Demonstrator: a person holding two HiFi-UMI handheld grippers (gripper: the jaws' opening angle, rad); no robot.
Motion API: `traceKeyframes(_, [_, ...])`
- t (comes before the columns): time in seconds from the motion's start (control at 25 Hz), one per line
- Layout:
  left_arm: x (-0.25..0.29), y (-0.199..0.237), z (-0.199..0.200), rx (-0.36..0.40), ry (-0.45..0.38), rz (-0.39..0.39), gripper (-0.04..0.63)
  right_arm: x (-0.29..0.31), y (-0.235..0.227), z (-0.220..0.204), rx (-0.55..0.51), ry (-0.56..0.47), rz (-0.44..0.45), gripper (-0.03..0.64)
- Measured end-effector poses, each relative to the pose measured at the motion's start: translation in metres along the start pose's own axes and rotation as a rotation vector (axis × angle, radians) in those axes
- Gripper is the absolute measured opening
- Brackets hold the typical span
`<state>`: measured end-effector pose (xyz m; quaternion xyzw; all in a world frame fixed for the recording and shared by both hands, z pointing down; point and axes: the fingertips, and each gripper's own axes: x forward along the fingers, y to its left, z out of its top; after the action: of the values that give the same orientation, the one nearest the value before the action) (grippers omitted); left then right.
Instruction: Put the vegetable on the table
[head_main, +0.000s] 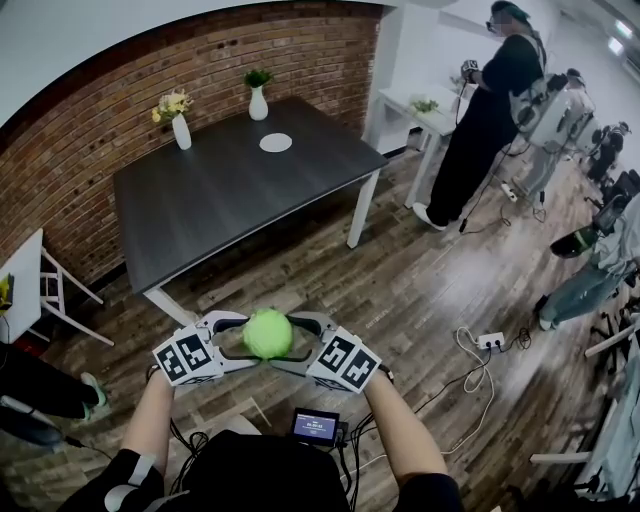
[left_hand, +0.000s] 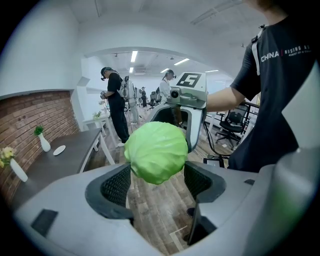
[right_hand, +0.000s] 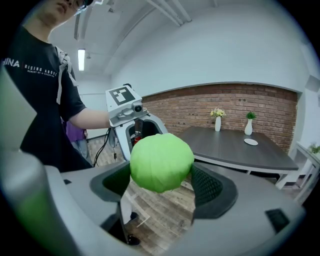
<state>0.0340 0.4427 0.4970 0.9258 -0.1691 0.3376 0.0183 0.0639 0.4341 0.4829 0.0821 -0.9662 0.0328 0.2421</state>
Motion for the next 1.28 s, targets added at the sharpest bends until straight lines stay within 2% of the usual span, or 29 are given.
traceKeyframes(0.44, [0.028,0.057,-0.003,-0.002,0.010,-0.043,0.318,0.017,-0.060,-0.007,0.042,0.005,-0.013,0.371])
traceKeyframes(0.96, [0.017,0.203,-0.018,0.061,-0.026,-0.094,0.318,0.088,-0.177,0.044,0.056,0.004,-0.099,0.371])
traceKeyframes(1.28, [0.009,0.258,-0.030,0.065,-0.023,-0.102,0.318,0.122,-0.219,0.063,0.064,0.010,-0.103,0.371])
